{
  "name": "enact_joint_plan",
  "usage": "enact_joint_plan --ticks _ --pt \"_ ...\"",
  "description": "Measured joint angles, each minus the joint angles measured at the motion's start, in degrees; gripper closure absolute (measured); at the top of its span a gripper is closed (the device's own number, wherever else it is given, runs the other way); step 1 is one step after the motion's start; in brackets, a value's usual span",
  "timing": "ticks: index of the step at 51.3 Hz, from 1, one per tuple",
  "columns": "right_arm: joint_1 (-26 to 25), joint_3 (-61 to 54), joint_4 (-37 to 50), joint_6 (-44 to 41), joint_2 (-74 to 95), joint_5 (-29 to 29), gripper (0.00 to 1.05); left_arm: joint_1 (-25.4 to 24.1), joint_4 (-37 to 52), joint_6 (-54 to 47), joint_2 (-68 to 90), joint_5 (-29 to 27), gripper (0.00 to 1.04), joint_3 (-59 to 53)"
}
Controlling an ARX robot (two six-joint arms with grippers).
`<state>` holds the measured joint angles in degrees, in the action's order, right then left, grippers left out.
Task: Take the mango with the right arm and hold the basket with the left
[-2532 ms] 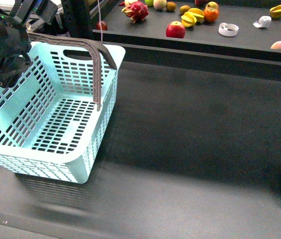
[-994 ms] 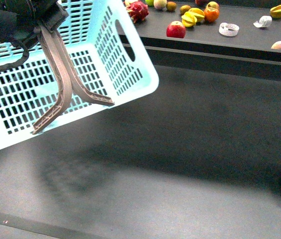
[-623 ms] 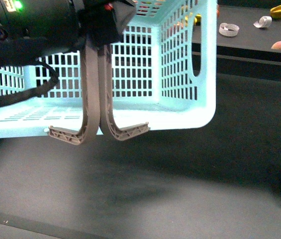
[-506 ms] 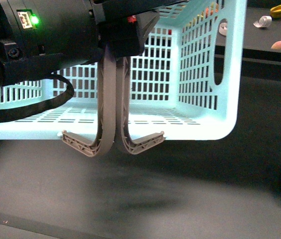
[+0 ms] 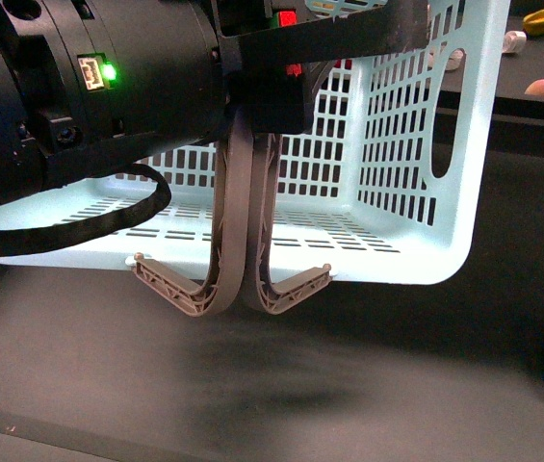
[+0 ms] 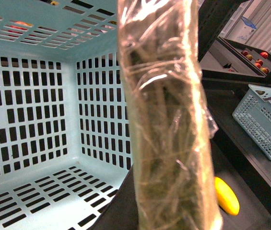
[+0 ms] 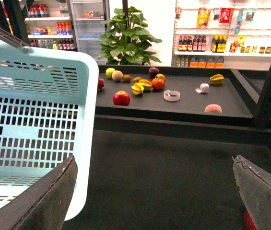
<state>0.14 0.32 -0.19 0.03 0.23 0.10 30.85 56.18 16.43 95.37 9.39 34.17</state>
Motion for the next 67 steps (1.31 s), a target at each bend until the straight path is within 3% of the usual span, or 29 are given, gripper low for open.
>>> enact_joint_plan --ticks 58,59,63,67 --pt "0.0 0.0 0.0 0.0 0.0 0.0 0.08 0.0 0.0 -0.1 0.0 0.2 0.97 0.0" --pt "0.0 0.0 0.0 0.0 0.0 0.3 0.08 0.0 0.0 -0.1 0.0 0.2 0.97 0.0" --pt "2.1 0.8 -0.2 0.7 5.2 11.7 0.08 0.0 0.0 -0.1 0.0 0.2 0.97 0.0" --pt "0.2 0.9 4.1 0.9 11.4 11.0 0.08 0.0 0.0 -0.2 0.0 0.2 0.97 0.0"
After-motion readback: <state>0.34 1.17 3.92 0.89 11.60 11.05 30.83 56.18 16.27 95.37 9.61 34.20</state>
